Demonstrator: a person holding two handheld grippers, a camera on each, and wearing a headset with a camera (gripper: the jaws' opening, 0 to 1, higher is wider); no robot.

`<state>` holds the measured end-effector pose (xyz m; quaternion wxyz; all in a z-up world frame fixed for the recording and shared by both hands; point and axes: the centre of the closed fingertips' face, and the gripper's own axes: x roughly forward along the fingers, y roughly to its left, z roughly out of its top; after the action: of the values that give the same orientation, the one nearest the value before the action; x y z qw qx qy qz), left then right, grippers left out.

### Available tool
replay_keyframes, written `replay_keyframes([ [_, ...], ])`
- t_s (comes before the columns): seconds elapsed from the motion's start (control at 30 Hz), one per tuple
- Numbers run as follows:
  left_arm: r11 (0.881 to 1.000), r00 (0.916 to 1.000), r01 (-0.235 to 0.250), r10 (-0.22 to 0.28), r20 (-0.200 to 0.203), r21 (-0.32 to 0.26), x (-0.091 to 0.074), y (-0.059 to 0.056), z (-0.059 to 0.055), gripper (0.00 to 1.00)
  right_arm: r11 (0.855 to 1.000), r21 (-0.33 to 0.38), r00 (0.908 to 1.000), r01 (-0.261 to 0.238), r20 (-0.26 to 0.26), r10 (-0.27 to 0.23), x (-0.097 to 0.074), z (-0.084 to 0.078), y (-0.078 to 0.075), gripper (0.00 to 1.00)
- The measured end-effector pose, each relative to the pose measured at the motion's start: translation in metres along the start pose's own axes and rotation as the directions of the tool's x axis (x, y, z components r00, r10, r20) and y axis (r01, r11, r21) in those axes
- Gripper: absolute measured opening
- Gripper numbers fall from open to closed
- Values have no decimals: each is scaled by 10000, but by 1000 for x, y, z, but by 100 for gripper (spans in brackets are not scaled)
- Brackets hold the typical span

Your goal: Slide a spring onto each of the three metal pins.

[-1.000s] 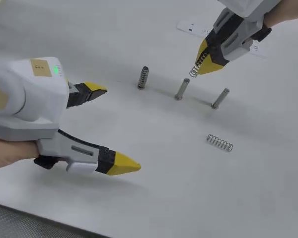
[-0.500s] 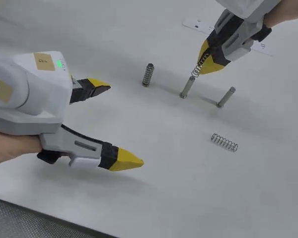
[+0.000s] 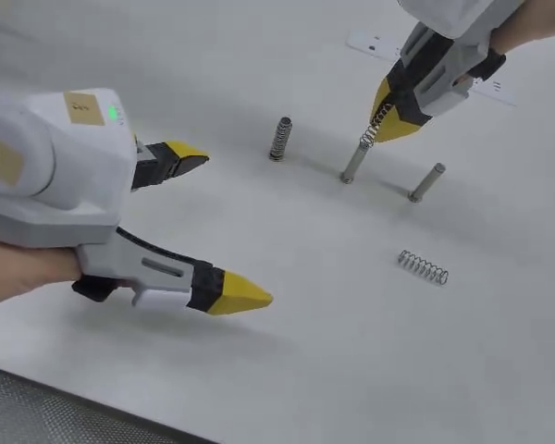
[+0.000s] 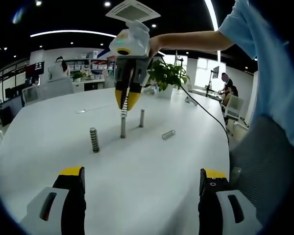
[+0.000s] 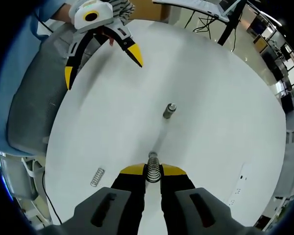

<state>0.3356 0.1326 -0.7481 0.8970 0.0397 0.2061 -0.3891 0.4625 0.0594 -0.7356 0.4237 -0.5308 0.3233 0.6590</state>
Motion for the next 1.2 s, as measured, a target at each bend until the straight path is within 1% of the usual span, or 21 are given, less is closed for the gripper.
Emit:
replay_keyframes([
  [0.07,10000,10000,-29,29,28,-59,0,1,0,95,10000,-19,10000,-19,-8,19,2,-2,-5,8],
  [0.13,10000,10000,-49,49,-10,-47,-1,2,0,95,10000,-2,10000,-49,-35,49,4,-2,-3,8],
  [0.27,9999,10000,-66,66,-3,-85,-1,3,0,95,10000,8,10000,-63,-62,63,7,-3,-5,8],
  [0.4,9998,9999,-127,127,-8,-143,-1,5,0,95,10000,-18,9999,-95,-104,95,7,-1,1,8],
  [0.6,9996,9998,-213,212,-63,-191,-1,8,-2,95,9999,-40,9997,-165,-165,164,12,-1,4,8],
  [0.73,9992,9995,-312,311,-46,-244,-2,11,-1,95,9997,-7,9995,-251,-193,251,19,-6,-3,8],
  [0.93,9988,9992,-392,390,-71,-294,-2,13,-2,95,9993,-53,9988,-364,-322,363,29,-7,-3,8],
  [1.1,9984,9989,-467,467,-37,-303,-3,16,-2,94,9990,54,9984,-436,-353,438,38,-8,-6,8],
  [1.2,9982,9987,-511,510,-49,-322,-4,18,-3,94,9988,15,9978,-485,-459,485,43,-8,-4,8],
])
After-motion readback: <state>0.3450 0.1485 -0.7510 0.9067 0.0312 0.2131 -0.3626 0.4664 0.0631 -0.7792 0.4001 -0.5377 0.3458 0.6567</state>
